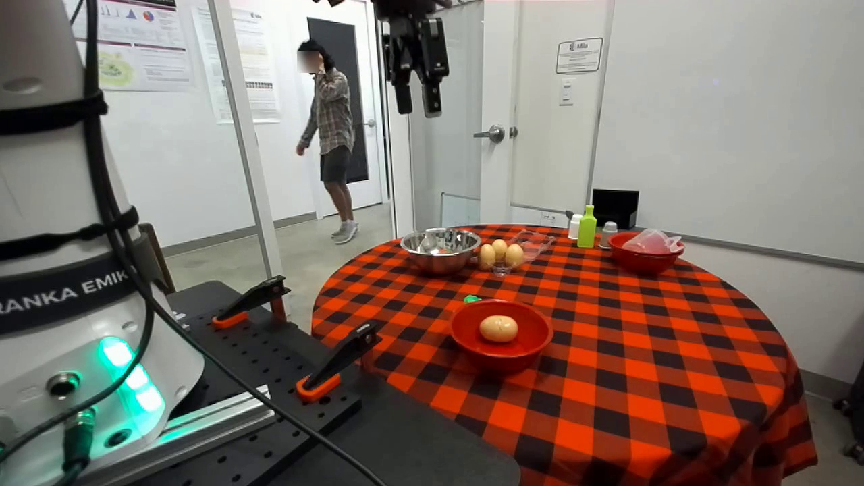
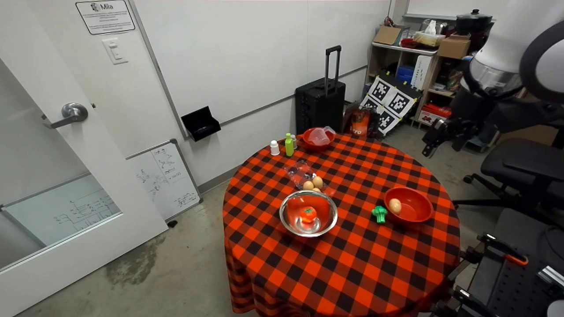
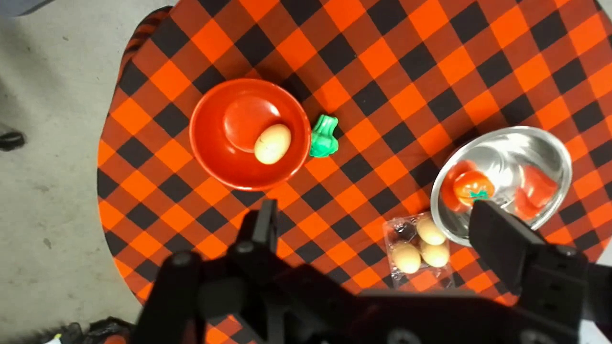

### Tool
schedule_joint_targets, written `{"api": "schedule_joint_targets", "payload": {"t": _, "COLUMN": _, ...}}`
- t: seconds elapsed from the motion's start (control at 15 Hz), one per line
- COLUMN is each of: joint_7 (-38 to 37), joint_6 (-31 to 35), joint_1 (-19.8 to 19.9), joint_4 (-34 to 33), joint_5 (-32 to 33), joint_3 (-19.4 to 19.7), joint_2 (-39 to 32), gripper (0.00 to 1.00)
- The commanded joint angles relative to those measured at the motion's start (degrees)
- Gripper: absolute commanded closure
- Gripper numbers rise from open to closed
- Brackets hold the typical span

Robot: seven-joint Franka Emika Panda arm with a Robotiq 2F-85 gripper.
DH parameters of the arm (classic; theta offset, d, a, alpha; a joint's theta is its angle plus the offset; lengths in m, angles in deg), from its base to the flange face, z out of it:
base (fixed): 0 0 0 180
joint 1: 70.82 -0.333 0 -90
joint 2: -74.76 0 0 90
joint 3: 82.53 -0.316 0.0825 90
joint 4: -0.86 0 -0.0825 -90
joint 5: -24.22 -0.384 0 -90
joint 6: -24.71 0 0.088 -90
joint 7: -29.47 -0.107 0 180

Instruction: Move the egg from the bowl to the table

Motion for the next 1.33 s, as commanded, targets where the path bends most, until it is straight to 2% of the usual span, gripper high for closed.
{"api": "schedule_joint_targets", "payload": {"t": 0.0, "joint_7": -6.1, "joint_6": 9.0, "joint_1": 1.8, "joint_4": -1.1, "joint_5": -1.6, "joint_3": -0.3, "joint_2": -8.3, "gripper": 0.00}}
{"api": "schedule_joint_targets", "payload": {"t": 0.2, "joint_7": -12.1, "joint_6": 15.5, "joint_1": 3.8, "joint_4": -1.2, "joint_5": -0.8, "joint_3": -0.9, "joint_2": -13.7, "gripper": 0.00}}
{"api": "schedule_joint_targets", "payload": {"t": 0.53, "joint_7": -17.7, "joint_6": 20.7, "joint_1": 5.2, "joint_4": -2.5, "joint_5": -0.8, "joint_3": 0.1, "joint_2": -22.7, "gripper": 0.00}}
{"api": "schedule_joint_targets", "payload": {"t": 0.93, "joint_7": -19.5, "joint_6": 23.0, "joint_1": 3.8, "joint_4": -5.2, "joint_5": -1.9, "joint_3": 3.8, "joint_2": -31.6, "gripper": 0.00}}
{"api": "schedule_joint_targets", "payload": {"t": 1.27, "joint_7": -16.9, "joint_6": 24.9, "joint_1": 1.9, "joint_4": -7.1, "joint_5": -8.9, "joint_3": 5.7, "joint_2": -38.0, "gripper": 0.00}}
